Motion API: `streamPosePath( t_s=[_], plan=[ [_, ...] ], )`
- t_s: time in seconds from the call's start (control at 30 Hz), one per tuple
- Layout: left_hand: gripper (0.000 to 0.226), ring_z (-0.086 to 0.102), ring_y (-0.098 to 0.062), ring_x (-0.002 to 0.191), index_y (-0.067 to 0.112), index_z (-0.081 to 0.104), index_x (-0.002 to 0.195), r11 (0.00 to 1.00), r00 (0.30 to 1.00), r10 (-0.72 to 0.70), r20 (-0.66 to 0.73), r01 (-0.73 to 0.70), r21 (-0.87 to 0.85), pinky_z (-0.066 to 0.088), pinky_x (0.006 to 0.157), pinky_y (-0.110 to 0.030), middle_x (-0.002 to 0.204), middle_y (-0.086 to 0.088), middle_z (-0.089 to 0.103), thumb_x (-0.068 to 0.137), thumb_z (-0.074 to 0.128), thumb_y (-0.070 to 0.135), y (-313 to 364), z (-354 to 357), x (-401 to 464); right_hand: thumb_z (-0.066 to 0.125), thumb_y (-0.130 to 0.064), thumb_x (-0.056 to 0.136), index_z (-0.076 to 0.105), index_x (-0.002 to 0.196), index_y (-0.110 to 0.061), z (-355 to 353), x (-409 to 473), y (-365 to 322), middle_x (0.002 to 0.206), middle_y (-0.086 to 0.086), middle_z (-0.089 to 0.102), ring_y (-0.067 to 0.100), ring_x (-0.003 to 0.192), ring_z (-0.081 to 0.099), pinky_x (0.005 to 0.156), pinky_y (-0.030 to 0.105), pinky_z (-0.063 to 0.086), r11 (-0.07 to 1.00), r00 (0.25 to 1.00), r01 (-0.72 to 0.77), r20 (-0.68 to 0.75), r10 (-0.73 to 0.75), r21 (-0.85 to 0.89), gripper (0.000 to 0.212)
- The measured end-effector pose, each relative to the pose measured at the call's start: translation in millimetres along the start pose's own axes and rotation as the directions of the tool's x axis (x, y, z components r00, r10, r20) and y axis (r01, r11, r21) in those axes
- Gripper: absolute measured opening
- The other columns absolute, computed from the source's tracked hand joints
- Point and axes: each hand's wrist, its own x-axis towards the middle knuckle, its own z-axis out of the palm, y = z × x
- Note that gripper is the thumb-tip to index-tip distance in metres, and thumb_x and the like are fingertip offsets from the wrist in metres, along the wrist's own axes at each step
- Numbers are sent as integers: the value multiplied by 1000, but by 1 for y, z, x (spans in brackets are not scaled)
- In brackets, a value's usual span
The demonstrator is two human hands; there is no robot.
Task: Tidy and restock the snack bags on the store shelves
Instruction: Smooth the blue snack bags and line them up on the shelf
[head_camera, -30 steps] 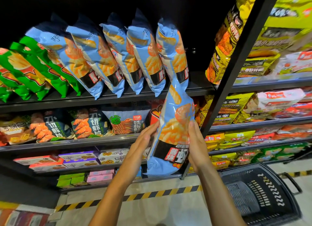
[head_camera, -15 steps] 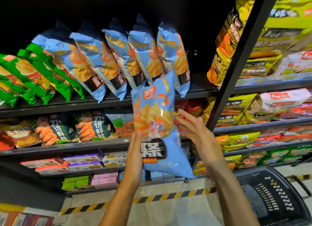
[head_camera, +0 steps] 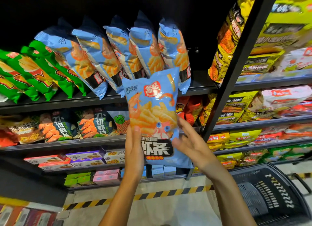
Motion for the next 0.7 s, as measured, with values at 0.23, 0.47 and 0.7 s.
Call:
streamPosePath(
  t_s=[0.23,0.47,0.7],
  plan=[
    [72,43,25,126,41,19,155,989,923,14,385,-69,129,39,95,0,126,58,46,96,58,54,8,-7,-6,55,-28,100,54,135,-33,-17,-2,9,120,-39,66,-19,118,56,94,5,44,997,954,-49,-299,29,-60,36],
    [49,33,3,148,39,44,151,943,846,65,530,-225,244,32,123,-44,154,31,42,105,56,28,2,-8,-15,67,-72,75,49,144,-43,-33,-17,15,147,-17,53,5,136,52,113,39,46,966,901,-246,-348,259,81,77],
    [35,61,-6,126,20,67,133,994,938,-71,340,39,99,65,65,-40,150,8,54,106,45,25,6,2,-25,63,-44,98,47,151,-24,-42,-50,-8,166,-16,30,2,154,23,119,20,30,961,961,139,-203,-190,-238,58]
  ],
)
